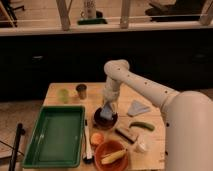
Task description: Wipe purple bowl with sponge
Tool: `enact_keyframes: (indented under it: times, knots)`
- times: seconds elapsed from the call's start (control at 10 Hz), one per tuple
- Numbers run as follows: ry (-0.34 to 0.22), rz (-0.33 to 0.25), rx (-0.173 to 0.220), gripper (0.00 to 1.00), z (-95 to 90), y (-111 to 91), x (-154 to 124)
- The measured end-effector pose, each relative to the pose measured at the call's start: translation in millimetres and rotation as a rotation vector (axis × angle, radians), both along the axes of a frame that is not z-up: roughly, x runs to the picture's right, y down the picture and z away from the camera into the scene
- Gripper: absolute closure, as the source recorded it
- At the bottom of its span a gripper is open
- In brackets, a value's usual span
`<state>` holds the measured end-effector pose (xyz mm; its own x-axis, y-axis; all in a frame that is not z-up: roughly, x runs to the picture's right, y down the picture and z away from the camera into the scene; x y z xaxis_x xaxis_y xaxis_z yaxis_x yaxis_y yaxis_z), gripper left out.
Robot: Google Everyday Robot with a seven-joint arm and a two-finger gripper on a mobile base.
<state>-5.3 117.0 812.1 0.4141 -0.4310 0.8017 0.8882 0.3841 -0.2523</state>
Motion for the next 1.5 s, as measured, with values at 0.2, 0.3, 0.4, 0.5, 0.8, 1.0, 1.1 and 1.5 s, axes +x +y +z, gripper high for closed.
enact_keyframes:
  times: [0.2,0.3,0.4,0.5,0.8,1.0,1.1,1.5]
  knots:
    - [-0.061,-0.062,0.004,1.00,-8.3,3,-26]
    - [-0.092,-0.097,0.000,1.00,-15.9,12,-35]
    - [-0.114,-0.131,-0.011,1.00,-24.0,24,-39]
    - [-0.119,-0.145,-0.019,1.00,-28.7,33,-36]
    - [-0.098,-0.137,-0.031,1.00,-32.3,41,-3]
    - [-0.063,-0.103,-0.030,1.00,-31.0,41,35]
    - [-0.040,-0.080,-0.025,1.00,-28.4,36,46]
    - [-0.015,-0.043,-0.005,1.00,-8.3,13,54]
